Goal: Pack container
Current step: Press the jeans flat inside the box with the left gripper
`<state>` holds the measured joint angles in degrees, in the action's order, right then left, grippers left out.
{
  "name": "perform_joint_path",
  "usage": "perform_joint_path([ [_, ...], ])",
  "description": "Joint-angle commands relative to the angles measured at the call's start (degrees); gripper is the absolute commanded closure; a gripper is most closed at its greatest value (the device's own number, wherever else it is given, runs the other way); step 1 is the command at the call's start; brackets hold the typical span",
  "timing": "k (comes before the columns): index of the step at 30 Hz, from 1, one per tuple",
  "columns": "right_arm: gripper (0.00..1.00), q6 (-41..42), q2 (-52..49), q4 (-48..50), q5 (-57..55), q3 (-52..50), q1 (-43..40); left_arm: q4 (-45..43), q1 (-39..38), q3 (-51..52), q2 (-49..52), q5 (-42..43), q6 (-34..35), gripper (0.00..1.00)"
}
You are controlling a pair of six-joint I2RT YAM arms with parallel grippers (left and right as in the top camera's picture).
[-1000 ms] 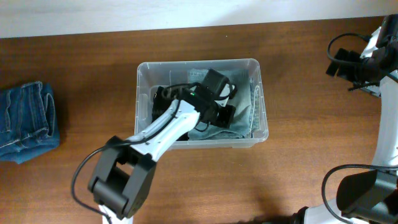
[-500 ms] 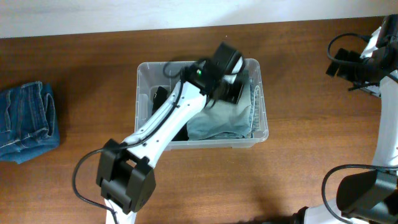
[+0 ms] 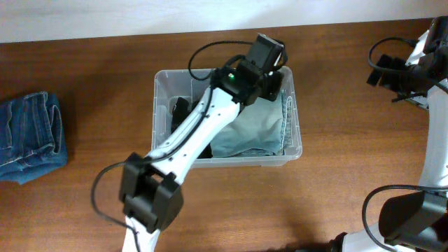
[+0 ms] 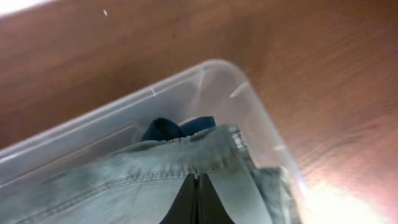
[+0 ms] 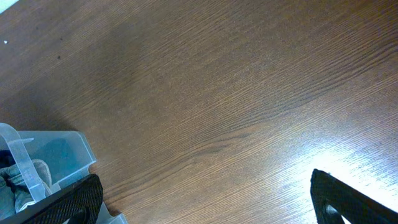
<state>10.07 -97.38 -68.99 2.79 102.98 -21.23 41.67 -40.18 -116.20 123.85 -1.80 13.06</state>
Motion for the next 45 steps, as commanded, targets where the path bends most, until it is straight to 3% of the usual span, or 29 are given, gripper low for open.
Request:
perform_joint_path([
  [1, 0.01, -0.4, 0.3, 0.0, -0.5, 0.4, -0.2, -0.7, -0.2, -0.1, 6.1, -0.6, -0.7, 0.99],
  [9, 0.02, -0.4, 0.3, 0.0, -0.5, 0.4, -0.2, -0.6, 0.9, -0.1, 16.7, -1.2, -0.7, 1.00],
  [16, 0.02, -0.4, 0.3, 0.0, -0.5, 0.4, -0.2, 1.0, 1.1, -4.1, 12.8, -1.2, -0.8, 0.99],
  [26, 0.01, -0.4, 0.3, 0.0, -0.5, 0.4, -0.2, 11.3, -0.7, -10.9, 3.9, 0.4, -0.7, 0.99],
  [32, 0.01, -0.4, 0.3, 0.0, -0.5, 0.4, -0.2, 15.9, -3.8, -10.5, 4.0, 6.1, -0.7, 0.99],
  [45, 0.02, -0.4, 0.3, 0.0, -0.5, 0.4, -0.2, 19.3, -7.8, -10.4, 12.8, 2.0, -0.7, 0.99],
])
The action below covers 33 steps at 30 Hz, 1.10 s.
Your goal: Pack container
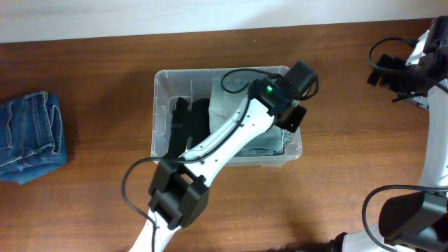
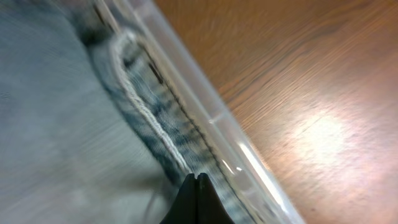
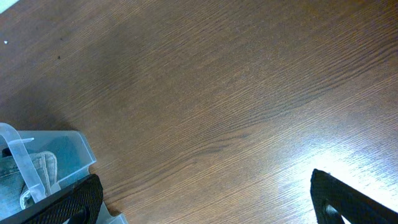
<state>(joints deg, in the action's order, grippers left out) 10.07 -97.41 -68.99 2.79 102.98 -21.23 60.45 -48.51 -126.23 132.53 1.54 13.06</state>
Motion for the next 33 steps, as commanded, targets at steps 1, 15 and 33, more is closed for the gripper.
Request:
perform_joint_path([
  [1, 0.02, -0.4, 0.3, 0.0, -0.5, 0.4, -0.2, 0.5, 0.7, -0.3, 5.1, -1.4, -0.7, 0.99],
  [15, 0.01, -0.4, 0.3, 0.0, -0.5, 0.4, -0.2, 4.9, 1.4, -15.2, 2.4, -1.4, -0.7, 0.99],
  [33, 0.02, -0.4, 0.3, 0.0, -0.5, 0.4, -0.2, 9.2, 4.0, -0.1, 2.4, 3.6, -0.7, 0.99],
])
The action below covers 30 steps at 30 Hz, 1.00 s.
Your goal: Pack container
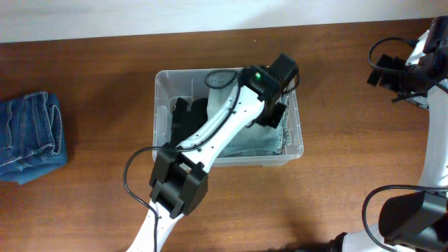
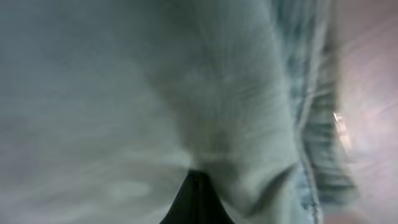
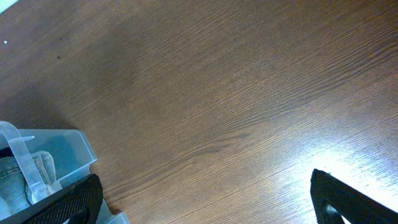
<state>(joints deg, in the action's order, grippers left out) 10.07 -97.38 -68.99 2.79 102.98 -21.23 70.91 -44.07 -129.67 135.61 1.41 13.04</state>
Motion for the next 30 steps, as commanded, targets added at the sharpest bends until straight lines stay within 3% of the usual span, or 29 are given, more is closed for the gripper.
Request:
perform_joint_path([
  [1, 0.01, -0.4, 0.3, 0.0, -0.5, 0.4, -0.2, -2.0, -0.5, 4.2, -0.7, 3.8, -0.7, 0.99],
  [9, 0.02, -0.4, 0.3, 0.0, -0.5, 0.4, -0.2, -1.2, 3.3, -1.7, -2.8, 2.3, -0.7, 1.00],
  [15, 0.01, -0.4, 0.3, 0.0, -0.5, 0.4, -0.2, -1.2, 8.9, -4.7, -4.7, -3.4, -0.7, 1.00],
  [30, 0.01, -0.4, 0.3, 0.0, -0.5, 0.4, -0.2, -8.4, 15.1, 5.1, -4.2, -6.3, -0.4, 0.99],
])
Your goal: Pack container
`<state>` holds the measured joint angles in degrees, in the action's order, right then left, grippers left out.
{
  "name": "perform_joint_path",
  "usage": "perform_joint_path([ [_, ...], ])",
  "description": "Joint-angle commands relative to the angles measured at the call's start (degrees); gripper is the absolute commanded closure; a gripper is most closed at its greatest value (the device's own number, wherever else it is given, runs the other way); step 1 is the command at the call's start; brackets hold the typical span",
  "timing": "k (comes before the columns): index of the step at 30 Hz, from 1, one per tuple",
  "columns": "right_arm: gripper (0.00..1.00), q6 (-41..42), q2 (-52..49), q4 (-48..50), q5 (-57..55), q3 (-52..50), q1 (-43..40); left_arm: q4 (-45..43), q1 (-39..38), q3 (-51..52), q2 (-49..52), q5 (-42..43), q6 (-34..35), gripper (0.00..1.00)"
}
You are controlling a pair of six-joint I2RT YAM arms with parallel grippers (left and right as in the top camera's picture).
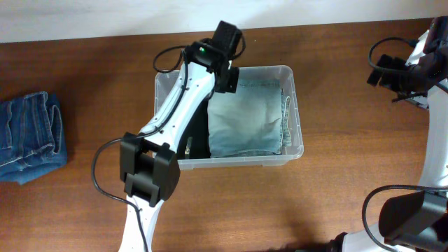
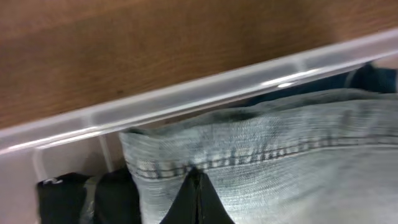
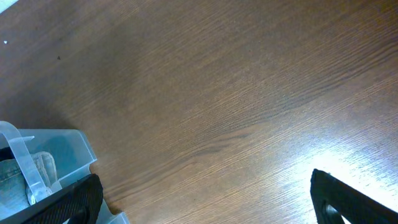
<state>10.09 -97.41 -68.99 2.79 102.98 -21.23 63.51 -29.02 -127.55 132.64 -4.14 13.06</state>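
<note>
A clear plastic container (image 1: 297, 133) stands mid-table. Folded light grey-blue jeans (image 1: 245, 126) fill its right part, and a dark garment (image 1: 199, 140) lies along its left side. My left gripper (image 1: 227, 74) is shut, reaching into the far left part of the container. Its tips (image 2: 196, 173) touch the stitched edge of the light jeans (image 2: 298, 180), just inside the far wall (image 2: 205, 93), with the dark garment (image 2: 81, 196) beside them. Off to the far right, my right gripper (image 3: 208, 202) is open above bare table and holds nothing.
A second pair of folded blue jeans (image 1: 29, 136) lies at the table's left edge. The container's corner (image 3: 37, 165) shows at the left of the right wrist view. The right arm (image 1: 406, 70) and its cables sit at the far right edge.
My left gripper, still shut, has moved from the right-middle of the light jeans to their far left edge by the back wall. The right arm has not moved.
My shut left gripper was first at the container's far right corner on the light jeans. Then it was down along the right wall, then against the jeans' right-middle, and now at their far left edge. The right gripper stayed open and still throughout.
</note>
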Motion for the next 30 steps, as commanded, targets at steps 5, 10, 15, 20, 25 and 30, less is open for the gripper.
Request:
perform_joint_path([
  [5, 0.01, -0.4, 0.3, 0.0, -0.5, 0.4, -0.2, -7.2, 0.1, 9.4, -1.2, -2.3, -0.5, 1.00],
  [10, 0.02, -0.4, 0.3, 0.0, -0.5, 0.4, -0.2, -5.5, 0.0, 6.5, -3.3, -2.2, -0.5, 1.00],
  [15, 0.01, -0.4, 0.3, 0.0, -0.5, 0.4, -0.2, -1.2, 1.8, -0.2, -10.7, -2.4, -0.5, 1.00],
  [20, 0.02, -0.4, 0.3, 0.0, -0.5, 0.4, -0.2, 1.7, 7.2, -2.9, -20.8, -5.5, -1.2, 0.99],
  [25, 0.01, -0.4, 0.3, 0.0, -0.5, 0.4, -0.2, 8.8, 15.4, -2.9, -26.6, -13.3, -1.2, 0.99],
  [30, 0.01, -0.4, 0.3, 0.0, -0.5, 0.4, -0.2, 17.5, 25.5, -2.5, -26.4, -17.2, -1.2, 0.99],
])
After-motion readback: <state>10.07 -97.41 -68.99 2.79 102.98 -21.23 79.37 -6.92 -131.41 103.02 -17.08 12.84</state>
